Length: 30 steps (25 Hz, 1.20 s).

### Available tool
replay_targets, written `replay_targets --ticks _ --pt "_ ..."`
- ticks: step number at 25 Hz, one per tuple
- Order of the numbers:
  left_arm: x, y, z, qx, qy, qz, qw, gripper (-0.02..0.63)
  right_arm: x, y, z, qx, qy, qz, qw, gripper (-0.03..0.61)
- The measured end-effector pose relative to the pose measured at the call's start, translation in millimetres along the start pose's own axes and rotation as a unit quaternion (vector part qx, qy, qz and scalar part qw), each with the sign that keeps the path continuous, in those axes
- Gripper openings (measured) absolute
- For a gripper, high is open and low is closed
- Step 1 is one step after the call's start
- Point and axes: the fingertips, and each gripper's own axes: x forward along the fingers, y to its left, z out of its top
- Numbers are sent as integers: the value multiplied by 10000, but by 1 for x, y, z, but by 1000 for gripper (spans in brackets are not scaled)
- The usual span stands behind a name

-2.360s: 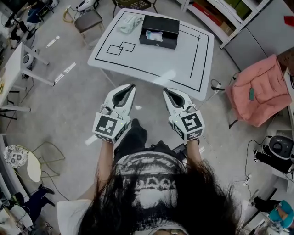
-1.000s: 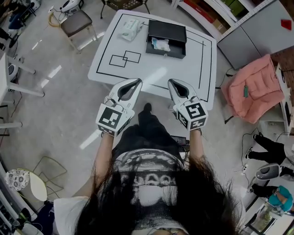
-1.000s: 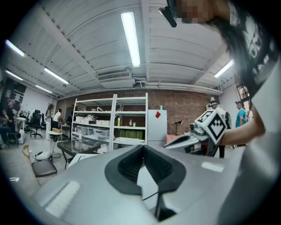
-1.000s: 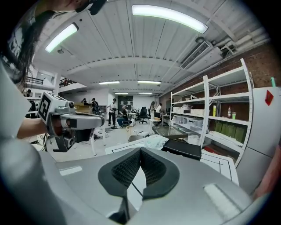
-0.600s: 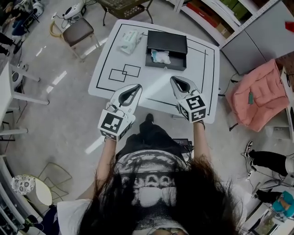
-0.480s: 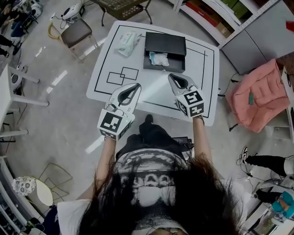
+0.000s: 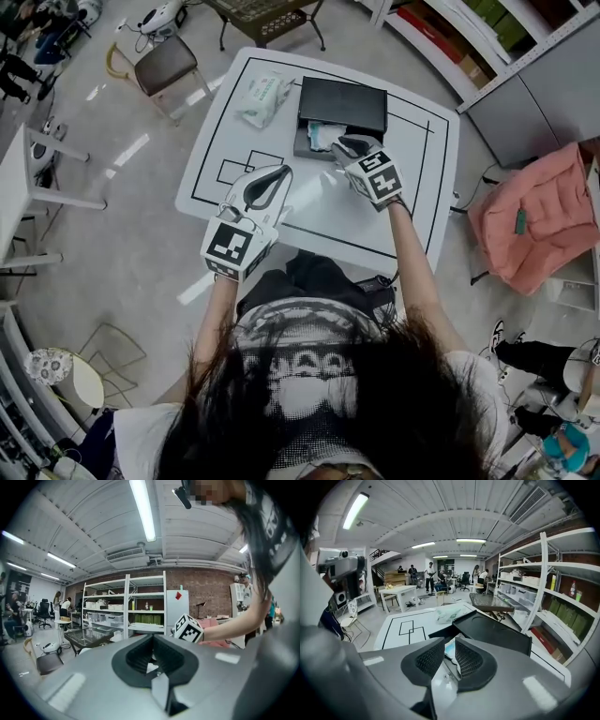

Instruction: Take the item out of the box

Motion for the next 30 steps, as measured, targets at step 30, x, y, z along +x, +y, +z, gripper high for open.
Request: replay_targets --ticks 30 --pt "11 30 -22 -7 404 237 9989 0 111 -27 -54 -7 1899 331 9812 18"
